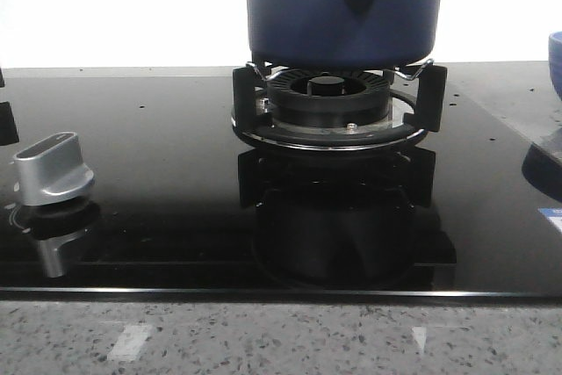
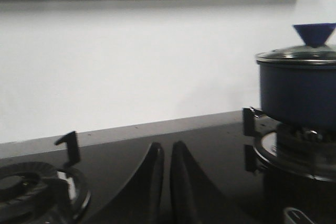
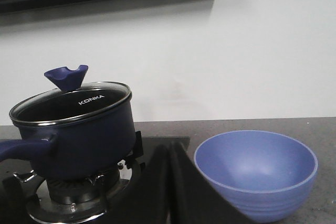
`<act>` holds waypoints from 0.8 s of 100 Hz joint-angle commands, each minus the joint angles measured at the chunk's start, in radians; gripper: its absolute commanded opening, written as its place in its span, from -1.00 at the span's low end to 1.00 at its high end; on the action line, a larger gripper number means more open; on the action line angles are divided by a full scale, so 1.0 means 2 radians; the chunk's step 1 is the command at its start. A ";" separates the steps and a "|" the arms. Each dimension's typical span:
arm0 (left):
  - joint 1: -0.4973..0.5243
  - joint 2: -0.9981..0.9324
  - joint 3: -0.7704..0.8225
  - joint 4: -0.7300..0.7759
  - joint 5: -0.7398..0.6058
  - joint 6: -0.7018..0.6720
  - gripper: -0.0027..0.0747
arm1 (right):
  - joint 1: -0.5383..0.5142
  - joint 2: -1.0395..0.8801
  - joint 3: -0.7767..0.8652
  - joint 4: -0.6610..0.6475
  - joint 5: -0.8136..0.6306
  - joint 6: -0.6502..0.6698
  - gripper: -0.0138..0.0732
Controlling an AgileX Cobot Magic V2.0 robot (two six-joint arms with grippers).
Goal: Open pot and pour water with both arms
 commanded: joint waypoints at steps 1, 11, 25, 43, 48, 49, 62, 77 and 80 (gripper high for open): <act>0.000 0.003 0.015 -0.115 -0.018 0.105 -0.98 | 0.003 0.005 -0.012 0.002 -0.042 -0.006 -0.84; 0.000 -0.002 0.015 -0.152 0.013 0.182 -0.98 | 0.003 0.005 -0.012 0.002 -0.042 -0.006 -0.84; 0.000 -0.024 0.015 -0.213 0.104 0.215 -0.98 | 0.003 0.005 -0.012 0.002 -0.042 -0.006 -0.84; 0.005 -0.065 0.015 -0.220 0.192 0.226 -0.98 | 0.003 0.005 -0.012 0.002 -0.042 -0.006 -0.84; 0.014 -0.077 0.015 -0.224 0.218 0.226 -0.98 | 0.003 0.005 -0.012 0.002 -0.042 -0.006 -0.84; 0.015 -0.081 0.015 -0.226 0.222 0.226 -0.98 | 0.003 0.005 -0.012 0.002 -0.042 -0.006 -0.84; 0.038 -0.108 0.015 -0.246 0.297 0.226 -0.98 | 0.003 0.005 -0.012 0.002 -0.042 -0.006 -0.84; 0.062 -0.120 0.016 -0.278 0.317 0.225 -0.98 | 0.003 0.005 -0.012 0.002 -0.042 -0.006 -0.84; 0.065 -0.120 0.016 -0.284 0.318 0.224 -0.98 | 0.003 0.005 -0.012 0.002 -0.042 -0.006 -0.84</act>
